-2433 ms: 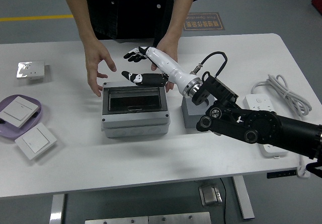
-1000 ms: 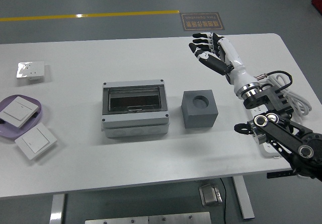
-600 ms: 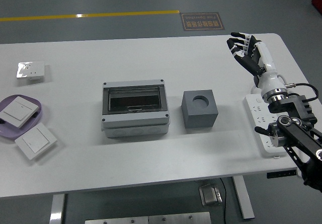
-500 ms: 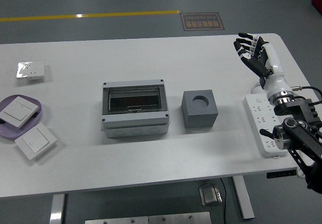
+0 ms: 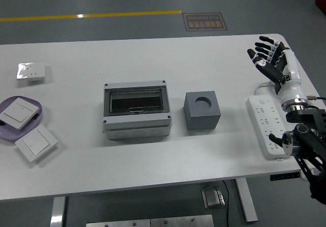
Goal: Pick up the cylinder from the cube,place it in the box,flap close box
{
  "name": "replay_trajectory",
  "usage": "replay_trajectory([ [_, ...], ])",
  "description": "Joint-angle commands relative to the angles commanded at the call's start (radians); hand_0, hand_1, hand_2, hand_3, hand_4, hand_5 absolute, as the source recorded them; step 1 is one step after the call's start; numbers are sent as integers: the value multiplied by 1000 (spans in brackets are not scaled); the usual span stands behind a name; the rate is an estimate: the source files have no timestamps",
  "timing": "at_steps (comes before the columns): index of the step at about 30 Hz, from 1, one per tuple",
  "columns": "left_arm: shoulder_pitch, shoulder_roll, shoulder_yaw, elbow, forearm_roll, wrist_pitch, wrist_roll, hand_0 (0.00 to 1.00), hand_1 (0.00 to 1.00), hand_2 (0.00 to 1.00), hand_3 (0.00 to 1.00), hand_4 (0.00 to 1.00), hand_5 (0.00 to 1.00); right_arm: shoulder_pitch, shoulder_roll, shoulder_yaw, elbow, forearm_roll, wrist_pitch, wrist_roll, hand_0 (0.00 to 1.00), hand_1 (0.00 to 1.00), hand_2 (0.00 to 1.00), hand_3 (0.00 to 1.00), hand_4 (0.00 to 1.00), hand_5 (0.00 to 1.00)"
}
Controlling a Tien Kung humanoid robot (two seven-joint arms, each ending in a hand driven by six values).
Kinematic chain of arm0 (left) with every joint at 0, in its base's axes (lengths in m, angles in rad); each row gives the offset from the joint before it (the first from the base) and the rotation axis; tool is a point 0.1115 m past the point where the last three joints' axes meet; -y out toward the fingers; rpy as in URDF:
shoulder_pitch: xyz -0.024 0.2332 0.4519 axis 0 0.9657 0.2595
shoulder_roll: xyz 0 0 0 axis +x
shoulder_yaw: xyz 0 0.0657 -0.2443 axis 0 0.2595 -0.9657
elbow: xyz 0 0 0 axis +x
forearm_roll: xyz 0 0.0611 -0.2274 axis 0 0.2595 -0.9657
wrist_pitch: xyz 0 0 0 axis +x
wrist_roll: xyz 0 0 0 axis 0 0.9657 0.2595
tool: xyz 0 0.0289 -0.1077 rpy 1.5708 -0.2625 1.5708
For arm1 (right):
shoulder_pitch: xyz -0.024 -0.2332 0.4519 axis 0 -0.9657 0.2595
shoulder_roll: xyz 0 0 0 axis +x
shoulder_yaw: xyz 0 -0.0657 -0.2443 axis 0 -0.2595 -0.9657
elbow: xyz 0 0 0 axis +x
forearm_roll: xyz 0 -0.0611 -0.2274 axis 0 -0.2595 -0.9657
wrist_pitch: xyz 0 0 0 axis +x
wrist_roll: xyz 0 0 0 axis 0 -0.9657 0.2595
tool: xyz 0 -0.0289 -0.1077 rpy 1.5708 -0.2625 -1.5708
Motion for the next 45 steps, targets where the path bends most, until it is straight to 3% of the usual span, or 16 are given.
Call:
replay_trajectory([
  [12, 9, -7, 7, 2, -17, -1, -4, 612, 629, 608, 635, 719, 238, -23, 12, 17, 4, 22, -20, 21, 686, 661, 616, 666, 945, 253],
  [33, 2, 5, 20, 0, -25, -1, -12, 612, 629, 607, 635, 717, 240, -36, 17, 27, 4, 63, -41, 61, 672, 648, 599, 642, 941, 260],
  [45, 3, -13, 33, 0, -51, -3, -22, 613, 628, 607, 635, 717, 239, -40, 10, 29, 8, 52, -32, 51, 660, 640, 590, 621, 938, 267],
])
